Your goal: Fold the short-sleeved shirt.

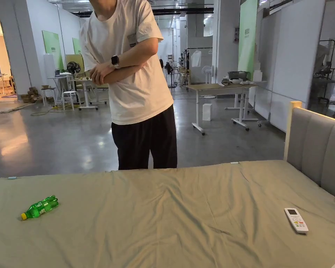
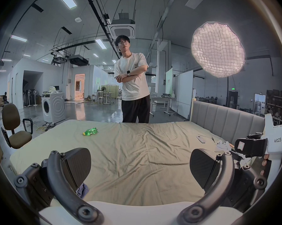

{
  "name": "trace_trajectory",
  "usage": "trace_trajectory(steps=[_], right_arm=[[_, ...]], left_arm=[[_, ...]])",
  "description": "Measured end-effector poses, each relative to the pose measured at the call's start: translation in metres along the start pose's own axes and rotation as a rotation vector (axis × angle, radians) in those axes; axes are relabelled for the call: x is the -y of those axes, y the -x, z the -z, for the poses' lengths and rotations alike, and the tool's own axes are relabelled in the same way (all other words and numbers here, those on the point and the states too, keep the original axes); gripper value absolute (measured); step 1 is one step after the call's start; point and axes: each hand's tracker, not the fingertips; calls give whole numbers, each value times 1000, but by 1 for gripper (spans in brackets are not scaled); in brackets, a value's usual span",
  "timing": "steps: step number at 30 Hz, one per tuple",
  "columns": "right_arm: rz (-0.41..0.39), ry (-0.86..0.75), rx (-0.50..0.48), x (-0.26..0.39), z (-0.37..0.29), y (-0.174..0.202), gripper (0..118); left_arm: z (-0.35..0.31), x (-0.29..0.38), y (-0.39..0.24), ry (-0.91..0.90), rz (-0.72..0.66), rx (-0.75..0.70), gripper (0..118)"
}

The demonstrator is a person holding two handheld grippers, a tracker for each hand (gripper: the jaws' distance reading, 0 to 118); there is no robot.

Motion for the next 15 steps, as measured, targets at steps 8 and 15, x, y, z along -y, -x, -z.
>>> trace_trajectory(steps=[8, 15], right_arm=[[-109, -158, 40, 2, 1, -11, 118], [-53, -141, -18, 3, -1, -20, 118]], left_arm=[[-3, 3, -1, -22, 7, -23, 118], [-2, 0, -5, -33, 41, -26, 118]])
